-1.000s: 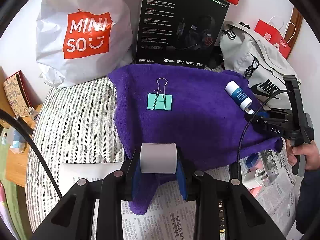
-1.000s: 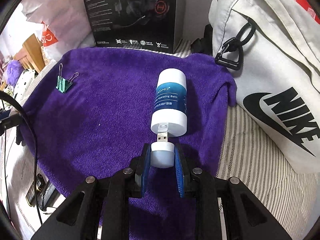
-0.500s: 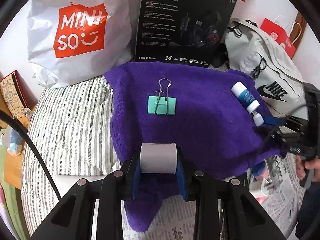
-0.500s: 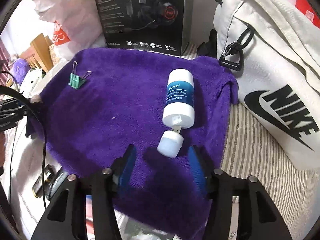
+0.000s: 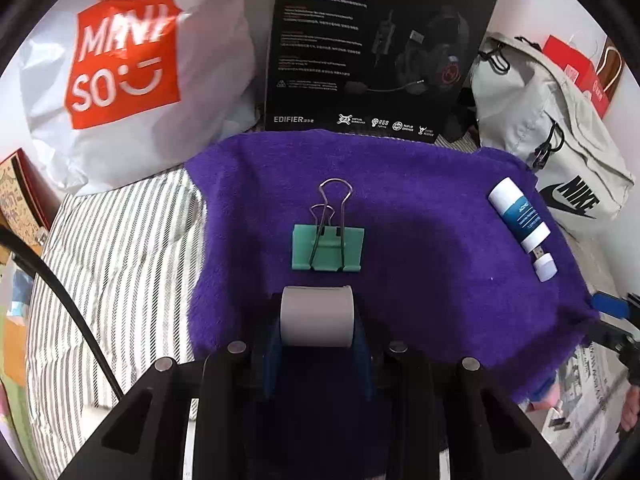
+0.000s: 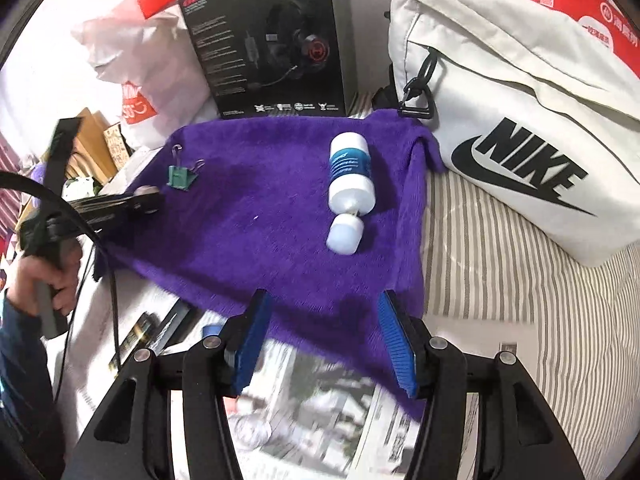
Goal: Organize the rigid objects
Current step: 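Place the USB drive beside the balm stick with the right tool while the left tool carries the tape roll, then lower the tape roll onto the towel beside the clip and open the left tool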
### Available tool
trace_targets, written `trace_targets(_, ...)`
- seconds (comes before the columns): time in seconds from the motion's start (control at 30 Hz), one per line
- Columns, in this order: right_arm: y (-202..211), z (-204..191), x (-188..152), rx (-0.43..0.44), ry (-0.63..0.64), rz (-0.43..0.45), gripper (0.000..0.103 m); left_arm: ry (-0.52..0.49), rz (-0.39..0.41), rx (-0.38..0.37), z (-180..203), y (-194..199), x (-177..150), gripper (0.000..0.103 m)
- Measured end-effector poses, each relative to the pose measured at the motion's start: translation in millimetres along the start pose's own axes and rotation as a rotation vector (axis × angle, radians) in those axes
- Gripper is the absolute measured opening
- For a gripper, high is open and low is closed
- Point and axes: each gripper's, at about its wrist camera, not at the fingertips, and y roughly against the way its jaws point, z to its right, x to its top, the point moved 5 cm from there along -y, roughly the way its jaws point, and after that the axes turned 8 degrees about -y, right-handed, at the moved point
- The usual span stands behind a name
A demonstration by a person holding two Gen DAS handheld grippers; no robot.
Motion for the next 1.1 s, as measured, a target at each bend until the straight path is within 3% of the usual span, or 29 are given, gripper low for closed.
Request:
trace_targets(0.23, 24.6, -5.3, -13.5, 0.025, -0.035, 0.026, 0.056, -0.07, -0.004, 0.058, 9.0, -9.9, 4.5, 0.03)
trace_targets(0.47, 33.1, -1.8, -23.0, 0.032, -0.086, 0.027, 0.056, -0.075, 0.005, 0.073, 12.2, -11.1, 4.7, 0.031)
trace_targets(0.6, 41.0, 2.0, -29.5, 0.037, -0.115, 0.029, 0.056, -0.085, -0.002, 0.059, 15.6, -9.6, 2.6, 0.042)
trace_targets(0.8, 55.8, 2.5, -33.1, 0.035, -0.118, 0.05, 0.057, -0.068, -0.014, 0.062, 18.7, -2.0, -6.4, 0.045)
trace_targets(0.9, 62.4, 1.7, -35.1, 0.036, -0.114, 0.057, 0.057, -0.035, -0.021, 0.042, 19.2, 11.4, -14.3, 0.044)
trace_targets(1.1, 71.2, 0.6, -41.9, 0.034, -0.111, 0.071, 0.059, -0.061, 0.065, -0.004, 39.3, 69.4, -39.9, 0.045)
